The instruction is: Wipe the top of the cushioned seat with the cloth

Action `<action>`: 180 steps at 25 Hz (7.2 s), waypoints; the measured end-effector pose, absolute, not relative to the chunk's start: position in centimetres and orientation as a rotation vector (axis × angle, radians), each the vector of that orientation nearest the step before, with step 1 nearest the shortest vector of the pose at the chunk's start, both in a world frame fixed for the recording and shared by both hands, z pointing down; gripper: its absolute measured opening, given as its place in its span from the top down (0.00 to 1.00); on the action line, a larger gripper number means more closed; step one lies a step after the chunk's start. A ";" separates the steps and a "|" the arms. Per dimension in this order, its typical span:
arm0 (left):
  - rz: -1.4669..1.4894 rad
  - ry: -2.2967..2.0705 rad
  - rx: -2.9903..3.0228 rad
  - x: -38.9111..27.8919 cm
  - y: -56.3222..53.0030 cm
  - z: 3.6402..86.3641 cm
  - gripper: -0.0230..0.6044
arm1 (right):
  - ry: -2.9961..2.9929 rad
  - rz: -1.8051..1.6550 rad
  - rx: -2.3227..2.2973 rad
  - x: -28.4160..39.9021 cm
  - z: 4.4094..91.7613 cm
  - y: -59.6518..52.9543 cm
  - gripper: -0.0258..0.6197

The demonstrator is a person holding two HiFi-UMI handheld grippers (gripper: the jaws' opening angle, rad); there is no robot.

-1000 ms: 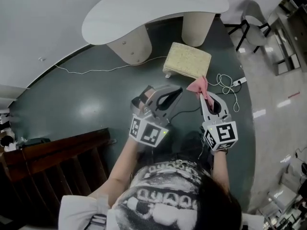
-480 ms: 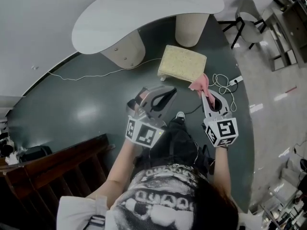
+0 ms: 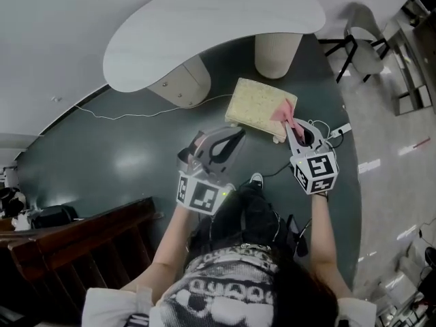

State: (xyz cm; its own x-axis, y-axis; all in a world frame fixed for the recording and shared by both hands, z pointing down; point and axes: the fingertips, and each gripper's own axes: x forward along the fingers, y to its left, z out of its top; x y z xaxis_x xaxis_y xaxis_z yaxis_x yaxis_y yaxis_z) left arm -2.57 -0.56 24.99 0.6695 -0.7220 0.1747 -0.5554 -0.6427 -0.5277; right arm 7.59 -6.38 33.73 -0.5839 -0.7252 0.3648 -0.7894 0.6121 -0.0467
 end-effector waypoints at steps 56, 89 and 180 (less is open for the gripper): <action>-0.558 0.677 -2.493 -3.8 -15.0 50.6 0.95 | -1.891 0.726 1.199 12.0 82.7 -29.0 0.94; -0.573 0.789 -2.483 -8.8 -19.2 49.1 0.95 | -2.208 0.701 0.832 -10.4 79.8 -28.2 0.94; -0.596 0.650 -2.628 0.0 -14.8 44.3 0.95 | -1.964 0.946 1.182 16.1 75.2 -13.6 0.94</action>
